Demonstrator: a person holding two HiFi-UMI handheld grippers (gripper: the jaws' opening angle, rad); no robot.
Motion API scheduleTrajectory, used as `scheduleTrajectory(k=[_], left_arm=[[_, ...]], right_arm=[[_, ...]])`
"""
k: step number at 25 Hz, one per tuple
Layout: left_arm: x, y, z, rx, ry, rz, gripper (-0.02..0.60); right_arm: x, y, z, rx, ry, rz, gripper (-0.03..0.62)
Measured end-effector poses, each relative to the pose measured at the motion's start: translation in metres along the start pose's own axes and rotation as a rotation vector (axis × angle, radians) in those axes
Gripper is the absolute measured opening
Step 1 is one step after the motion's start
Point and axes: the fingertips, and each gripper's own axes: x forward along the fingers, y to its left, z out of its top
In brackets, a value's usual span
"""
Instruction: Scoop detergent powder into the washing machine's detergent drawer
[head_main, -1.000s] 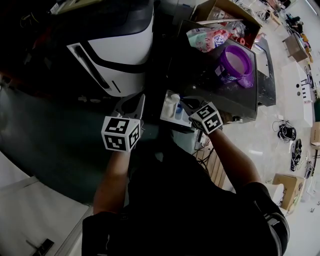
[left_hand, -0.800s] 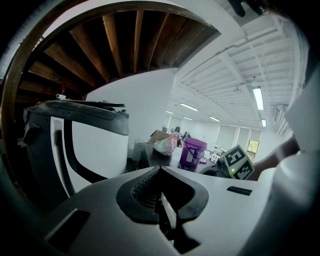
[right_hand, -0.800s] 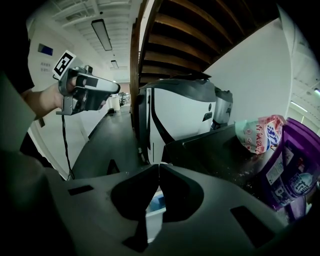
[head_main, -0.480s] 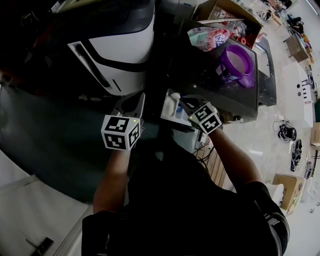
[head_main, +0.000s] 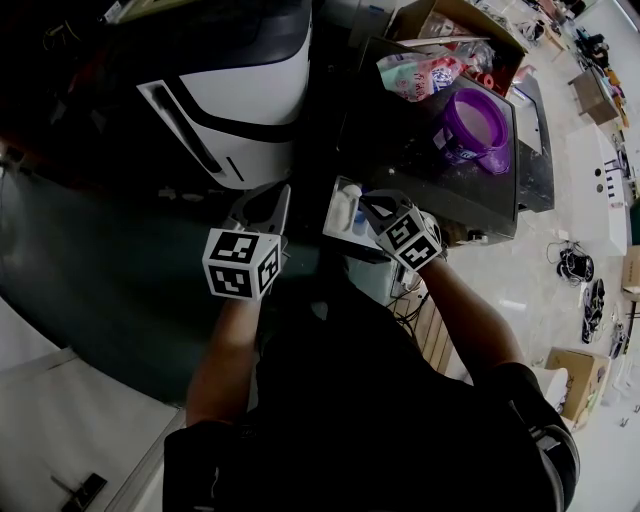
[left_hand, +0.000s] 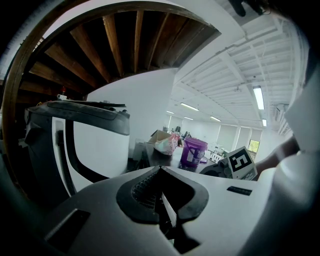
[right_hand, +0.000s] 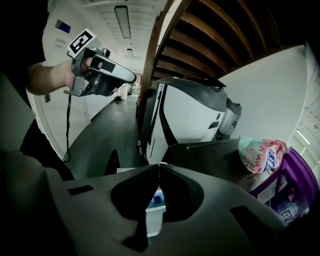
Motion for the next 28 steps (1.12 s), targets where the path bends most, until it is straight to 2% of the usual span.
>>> scheduleTrajectory(k=[28], left_arm=[[-0.017, 0.001, 0.001, 0.007, -0.018, 0.010, 0.008]], right_arm=[[-0.005, 0.018, 0.004, -0.311, 0.060, -0.053, 0.018]])
